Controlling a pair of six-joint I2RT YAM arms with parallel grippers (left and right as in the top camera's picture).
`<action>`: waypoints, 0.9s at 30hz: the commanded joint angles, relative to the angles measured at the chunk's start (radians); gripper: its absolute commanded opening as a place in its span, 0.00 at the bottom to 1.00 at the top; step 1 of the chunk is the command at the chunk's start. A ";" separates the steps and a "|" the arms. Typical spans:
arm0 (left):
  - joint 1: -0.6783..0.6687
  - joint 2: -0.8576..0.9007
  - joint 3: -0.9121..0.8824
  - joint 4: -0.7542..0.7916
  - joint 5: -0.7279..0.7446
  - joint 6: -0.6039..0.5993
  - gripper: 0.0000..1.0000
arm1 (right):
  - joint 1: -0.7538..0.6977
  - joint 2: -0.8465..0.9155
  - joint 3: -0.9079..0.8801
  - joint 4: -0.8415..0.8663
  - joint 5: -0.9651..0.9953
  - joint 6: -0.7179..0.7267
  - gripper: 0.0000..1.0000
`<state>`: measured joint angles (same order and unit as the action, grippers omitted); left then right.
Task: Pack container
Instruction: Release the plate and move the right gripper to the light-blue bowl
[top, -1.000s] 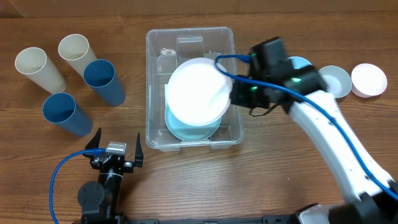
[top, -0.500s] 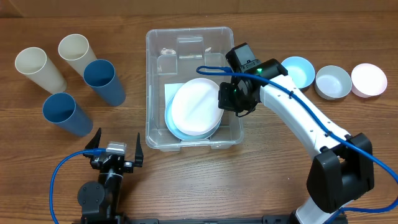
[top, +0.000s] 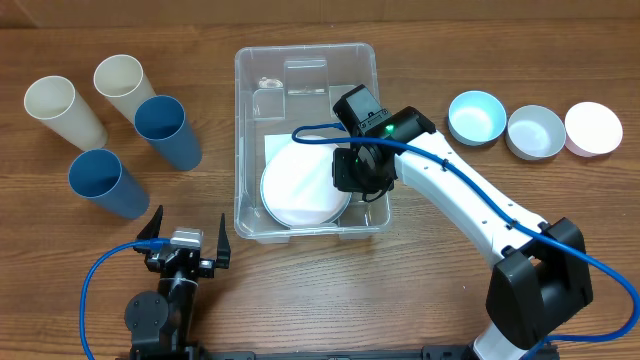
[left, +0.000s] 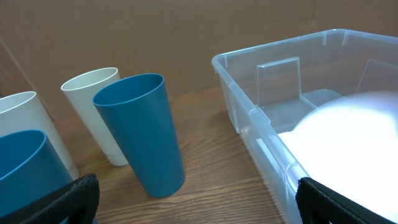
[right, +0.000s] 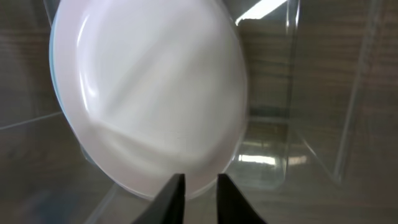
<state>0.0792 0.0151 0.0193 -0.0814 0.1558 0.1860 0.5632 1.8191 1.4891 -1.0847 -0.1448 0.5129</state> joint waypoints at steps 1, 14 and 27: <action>0.007 -0.009 -0.005 0.001 -0.002 -0.010 1.00 | 0.002 -0.005 0.002 -0.003 0.014 0.011 0.39; 0.007 -0.009 -0.005 0.000 -0.002 -0.010 1.00 | 0.002 -0.006 0.015 -0.070 0.129 -0.049 0.43; 0.007 -0.009 -0.005 0.000 -0.002 -0.010 1.00 | -0.012 -0.007 0.360 -0.265 0.214 -0.075 0.44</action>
<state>0.0795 0.0151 0.0193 -0.0818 0.1558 0.1860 0.5629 1.8191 1.7416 -1.3098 -0.0010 0.4465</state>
